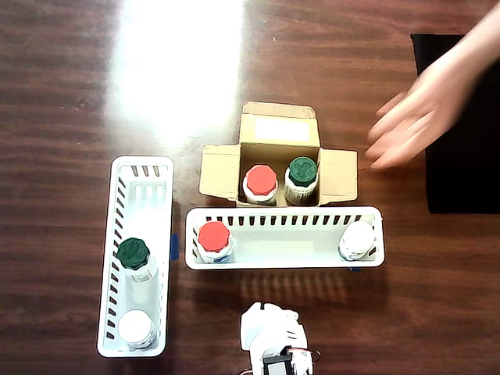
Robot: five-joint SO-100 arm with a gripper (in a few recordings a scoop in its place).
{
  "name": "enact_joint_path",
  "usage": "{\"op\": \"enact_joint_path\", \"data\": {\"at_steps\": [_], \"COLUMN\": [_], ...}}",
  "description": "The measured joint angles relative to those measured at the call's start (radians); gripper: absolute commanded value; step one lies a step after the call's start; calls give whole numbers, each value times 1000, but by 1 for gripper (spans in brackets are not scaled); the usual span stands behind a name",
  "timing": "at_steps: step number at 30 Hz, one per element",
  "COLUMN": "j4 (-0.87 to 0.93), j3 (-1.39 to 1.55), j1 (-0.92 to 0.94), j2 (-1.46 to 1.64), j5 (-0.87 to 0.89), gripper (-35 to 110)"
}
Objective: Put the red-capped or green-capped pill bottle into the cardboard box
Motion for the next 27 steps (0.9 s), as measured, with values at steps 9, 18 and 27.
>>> {"op": "enact_joint_path", "data": {"at_steps": [9, 18, 27], "j4": [0, 0, 0], "j3": [0, 0, 0], "j1": [-77, -172, -195], "j2": [0, 0, 0], "j5": [-183, -555, -761], "gripper": [2, 2, 2]}}
